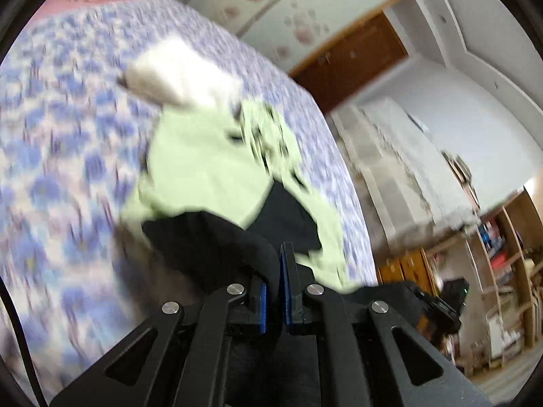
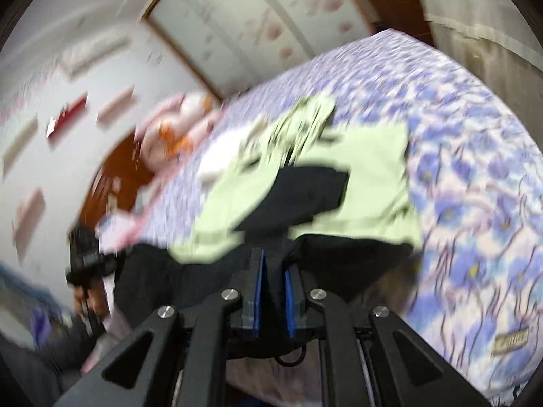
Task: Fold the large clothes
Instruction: 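Grasp the black hem with both tools and lift it, then carry the hem up toward the green hood with both tools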
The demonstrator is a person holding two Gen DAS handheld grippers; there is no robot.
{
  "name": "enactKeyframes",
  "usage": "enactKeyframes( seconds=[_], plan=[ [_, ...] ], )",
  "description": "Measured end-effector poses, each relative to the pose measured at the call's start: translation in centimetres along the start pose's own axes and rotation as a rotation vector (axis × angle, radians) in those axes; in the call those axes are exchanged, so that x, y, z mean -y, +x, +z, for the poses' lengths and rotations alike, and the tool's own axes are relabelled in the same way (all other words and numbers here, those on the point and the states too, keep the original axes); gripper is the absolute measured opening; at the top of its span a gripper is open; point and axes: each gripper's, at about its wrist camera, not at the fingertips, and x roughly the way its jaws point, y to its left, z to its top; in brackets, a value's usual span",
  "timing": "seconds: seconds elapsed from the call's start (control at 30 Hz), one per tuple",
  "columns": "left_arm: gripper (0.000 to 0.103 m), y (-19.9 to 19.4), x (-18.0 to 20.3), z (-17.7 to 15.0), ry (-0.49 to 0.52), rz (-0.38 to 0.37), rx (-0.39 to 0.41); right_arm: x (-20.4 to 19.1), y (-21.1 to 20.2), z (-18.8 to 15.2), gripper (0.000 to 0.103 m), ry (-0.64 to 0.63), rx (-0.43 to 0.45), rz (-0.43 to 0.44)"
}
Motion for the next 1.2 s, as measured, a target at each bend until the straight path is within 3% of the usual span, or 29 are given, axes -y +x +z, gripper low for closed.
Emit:
enactKeyframes(
  seconds=[0.2,0.27,0.3,0.33,0.37,0.43,0.5,0.63,0.93,1.2],
  plan=[
    [0.008,3.5,-3.4,9.6,-0.091,0.075,0.039,5.3,2.7,7.3,0.012,0.245,0.088,-0.088],
    [0.027,5.5,-4.9,11.7,-0.124,0.100,0.036,7.6,4.6,8.8,0.019,0.323,0.088,-0.125],
    [0.038,6.8,-5.6,12.8,-0.136,0.147,0.044,8.4,5.6,9.6,0.022,0.345,0.079,-0.135],
    [0.061,7.9,-6.4,13.5,-0.148,0.190,0.055,9.0,6.8,10.2,0.032,0.349,0.065,-0.149],
    [0.072,8.9,-6.9,13.8,-0.155,0.214,0.064,9.4,7.5,10.3,0.045,0.345,0.058,-0.168],
    [0.072,10.7,-8.1,14.6,-0.155,0.275,0.058,9.9,9.3,10.7,0.057,0.328,0.055,-0.232],
    [0.072,13.1,-9.2,15.1,-0.134,0.327,0.014,10.9,10.8,10.8,0.058,0.344,0.039,-0.230],
    [0.072,17.3,-10.6,15.1,-0.063,0.417,-0.070,13.1,13.4,10.8,0.058,0.339,-0.013,-0.311],
    [0.071,25.0,-10.9,15.9,0.112,0.487,-0.191,15.4,17.4,11.5,0.058,0.232,-0.074,-0.436],
    [0.063,29.3,-10.6,18.1,0.201,0.541,-0.210,16.2,21.1,12.5,0.057,0.165,-0.127,-0.484]
  ],
)
